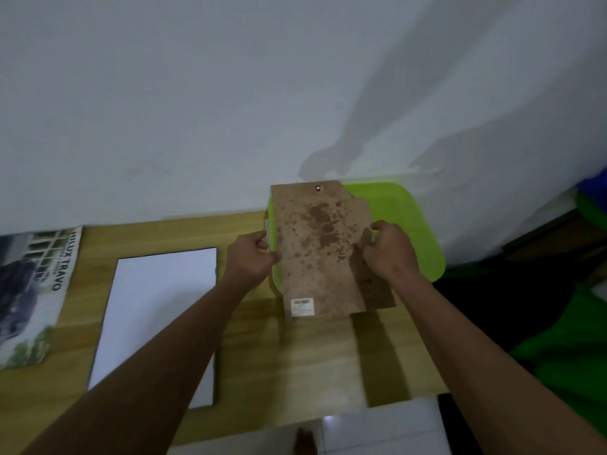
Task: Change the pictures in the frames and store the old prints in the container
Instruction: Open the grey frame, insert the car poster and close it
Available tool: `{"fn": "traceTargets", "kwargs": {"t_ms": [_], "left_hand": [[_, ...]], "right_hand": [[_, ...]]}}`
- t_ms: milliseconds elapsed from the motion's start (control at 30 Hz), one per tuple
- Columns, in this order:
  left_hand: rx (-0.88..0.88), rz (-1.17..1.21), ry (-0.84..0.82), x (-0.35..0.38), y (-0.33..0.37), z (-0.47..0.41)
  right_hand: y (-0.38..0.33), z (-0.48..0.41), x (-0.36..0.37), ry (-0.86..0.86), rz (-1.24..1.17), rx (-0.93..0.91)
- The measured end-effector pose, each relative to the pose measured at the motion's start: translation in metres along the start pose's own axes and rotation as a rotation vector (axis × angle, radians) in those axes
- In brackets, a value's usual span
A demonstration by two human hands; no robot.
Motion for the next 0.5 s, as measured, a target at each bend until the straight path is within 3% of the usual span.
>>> {"fn": "traceTargets", "kwargs": {"t_ms": [233,500], "left_hand": [[0.031,-0.134,0.084,-0.056,-0.042,0.05],[0.057,-0.317,0.065,-0.126,-0.139,0.1]], "right_hand": [[-0.079,0.037,0.027,-0.049,0.035,-0.172],[-0.17,0.1,0.122,-0.257,0.081,-0.293]]}}
Point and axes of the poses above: each hand's wrist, its own z-axis away from the middle knuckle, its own x-axis out of the palm, y = z × x, the point moved 1 cm from there along -z, towards the middle knuckle, and after that the axes turned 12 degrees about -y, right-handed, at the moved point
